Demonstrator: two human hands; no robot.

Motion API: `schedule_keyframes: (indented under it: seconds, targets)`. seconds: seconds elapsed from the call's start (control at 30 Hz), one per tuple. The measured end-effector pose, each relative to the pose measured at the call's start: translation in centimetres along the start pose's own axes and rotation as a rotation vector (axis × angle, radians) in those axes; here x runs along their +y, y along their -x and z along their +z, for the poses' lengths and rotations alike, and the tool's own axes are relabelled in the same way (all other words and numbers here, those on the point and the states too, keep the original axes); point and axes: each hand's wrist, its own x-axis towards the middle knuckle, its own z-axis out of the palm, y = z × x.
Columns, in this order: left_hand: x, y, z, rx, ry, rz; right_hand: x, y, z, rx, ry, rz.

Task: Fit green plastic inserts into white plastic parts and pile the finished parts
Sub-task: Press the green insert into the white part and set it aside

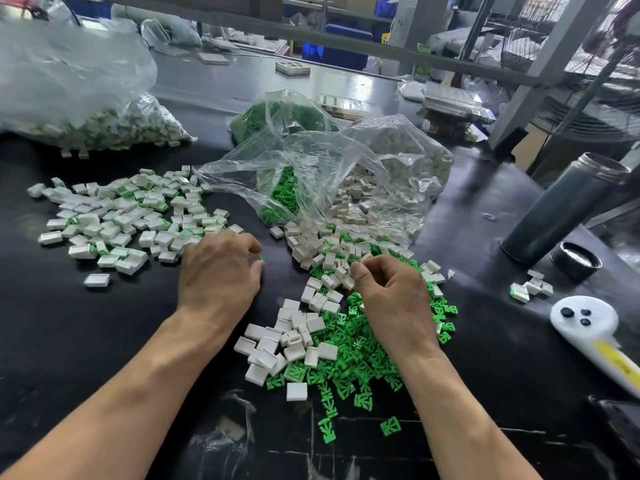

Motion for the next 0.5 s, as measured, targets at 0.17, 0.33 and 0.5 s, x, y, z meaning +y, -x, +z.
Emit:
schedule_keyframes:
  seconds: [0.17, 0.33, 0.5]
  targets:
    - [-0.9, -0.7, -0.3, 0.028, -0.105, -0.061, 0.4, -0.4, -0.5, -0.019, 0.103, 0.017]
    - [-1.3, -0.8, -0.5, 0.036, -0.135, -0.098, 0.6, -0.8, -1.5, -0.081, 0.199, 0.04]
    - [-0.9, -0.8, -0.7, 0.06, -0.133, -0.085, 0.3, -0.7, -2.0, -0.143, 0.293, 0.034]
